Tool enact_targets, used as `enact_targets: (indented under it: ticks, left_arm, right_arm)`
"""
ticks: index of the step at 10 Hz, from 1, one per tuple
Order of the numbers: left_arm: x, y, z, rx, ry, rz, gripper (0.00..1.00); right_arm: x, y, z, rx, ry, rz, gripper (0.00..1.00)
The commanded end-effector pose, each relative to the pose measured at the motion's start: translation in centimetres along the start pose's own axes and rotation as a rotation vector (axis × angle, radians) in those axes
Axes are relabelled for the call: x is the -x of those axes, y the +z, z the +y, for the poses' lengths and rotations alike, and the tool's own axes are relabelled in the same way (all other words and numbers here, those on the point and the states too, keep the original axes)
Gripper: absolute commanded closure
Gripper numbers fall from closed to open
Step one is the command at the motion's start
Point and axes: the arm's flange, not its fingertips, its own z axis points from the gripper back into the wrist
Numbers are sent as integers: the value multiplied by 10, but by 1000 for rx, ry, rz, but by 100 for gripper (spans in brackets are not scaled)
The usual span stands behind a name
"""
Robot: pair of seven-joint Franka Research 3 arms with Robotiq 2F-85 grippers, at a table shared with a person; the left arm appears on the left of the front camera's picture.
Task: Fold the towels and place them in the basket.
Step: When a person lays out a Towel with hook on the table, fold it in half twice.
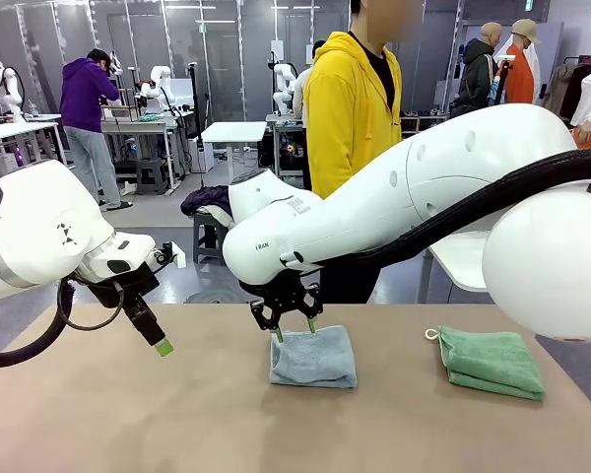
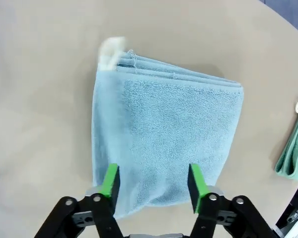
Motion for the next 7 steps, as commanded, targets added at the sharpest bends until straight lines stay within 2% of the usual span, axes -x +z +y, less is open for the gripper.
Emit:
enact_targets:
  ticks: [1, 3, 4, 5, 7]
  left_arm:
    - [-3, 3, 3, 6, -1, 14, 0]
    - [-3, 3, 3, 6, -1, 14, 0]
    - [-3, 3, 3, 6, -1, 14, 0]
    - [-3, 3, 3, 6, -1, 14, 0]
    - [-3, 3, 3, 6, -1, 14, 0]
  right_arm:
    - [5, 6, -4, -19, -23, -5, 0]
    - [4, 9, -11, -45, -30, -11, 0]
    - [0, 7, -18, -61, -40, -8, 4]
    - [-1, 9, -3, -21, -14, -2, 4]
    - [-1, 9, -3, -21, -14, -2, 4]
